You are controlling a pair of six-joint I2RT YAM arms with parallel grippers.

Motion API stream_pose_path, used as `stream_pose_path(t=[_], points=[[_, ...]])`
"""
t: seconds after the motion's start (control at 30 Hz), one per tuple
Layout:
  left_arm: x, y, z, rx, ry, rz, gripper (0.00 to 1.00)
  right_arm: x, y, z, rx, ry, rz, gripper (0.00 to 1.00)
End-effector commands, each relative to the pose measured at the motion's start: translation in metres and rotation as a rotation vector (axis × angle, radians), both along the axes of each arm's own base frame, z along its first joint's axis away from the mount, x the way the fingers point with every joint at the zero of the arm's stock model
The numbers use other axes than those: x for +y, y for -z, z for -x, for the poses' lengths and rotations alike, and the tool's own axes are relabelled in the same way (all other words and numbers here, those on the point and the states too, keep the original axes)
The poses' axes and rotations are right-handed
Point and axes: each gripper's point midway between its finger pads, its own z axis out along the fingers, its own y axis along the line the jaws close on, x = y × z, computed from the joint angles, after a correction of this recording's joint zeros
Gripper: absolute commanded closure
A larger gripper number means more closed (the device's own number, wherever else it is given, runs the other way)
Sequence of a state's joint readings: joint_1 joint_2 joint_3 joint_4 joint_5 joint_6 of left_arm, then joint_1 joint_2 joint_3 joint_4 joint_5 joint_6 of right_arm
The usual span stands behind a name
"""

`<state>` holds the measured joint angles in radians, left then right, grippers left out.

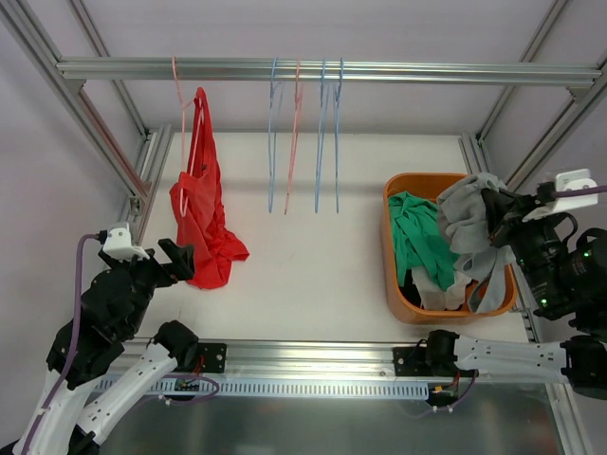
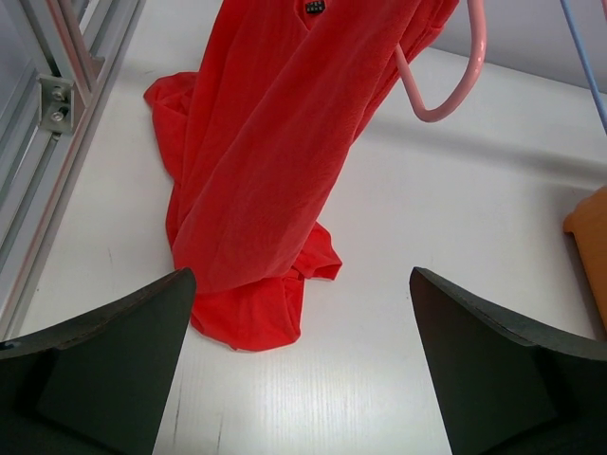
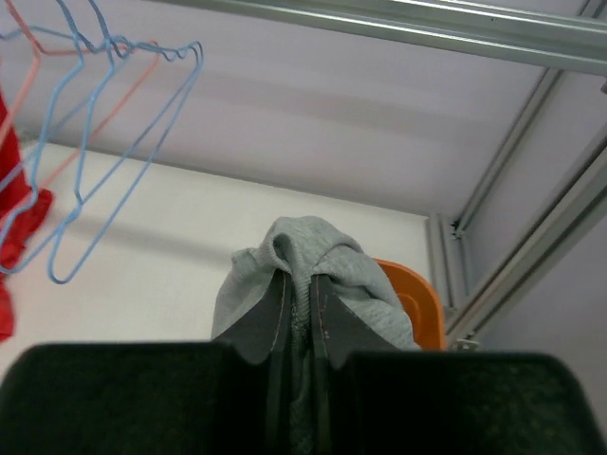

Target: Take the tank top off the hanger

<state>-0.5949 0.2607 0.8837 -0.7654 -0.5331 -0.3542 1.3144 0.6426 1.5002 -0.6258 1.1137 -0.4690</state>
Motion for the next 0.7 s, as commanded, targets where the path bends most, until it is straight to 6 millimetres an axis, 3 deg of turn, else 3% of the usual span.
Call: stream_pose_path(t=[0.0,0.17,0.23,0.3,0.43,0.63,0.67], points=[[0.0,-0.01,0.0,-0.045,0.002,0.018,0.01,0.008,0.015,-0.01,0.01,0.086,0.252,1.0],[-0.003,-0.012,0.001,-0.047,0.022,0.028,0.01,0.012,0.071,-0.032,0.118,0.174,0.241,1.0],[-0.004,-0.012,0.0,-0.048,0.029,0.026,0.01,0.015,0.119,-0.054,0.246,0.175,0.236,1.0],[-0.005,-0.012,0.0,-0.046,0.03,0.018,0.01,0.013,0.153,-0.068,0.348,0.197,0.181,1.0],[-0.007,-0.012,0.0,-0.045,0.046,0.012,0.01,-0.014,0.184,-0.087,0.457,0.298,0.056,1.0],[-0.015,-0.025,0.005,-0.068,0.107,0.032,0.01,-0.032,0.242,-0.099,0.67,0.397,-0.089,0.99],[-0.017,-0.035,0.008,-0.085,0.13,0.042,0.01,-0.03,0.247,-0.098,0.686,0.396,-0.098,0.9]])
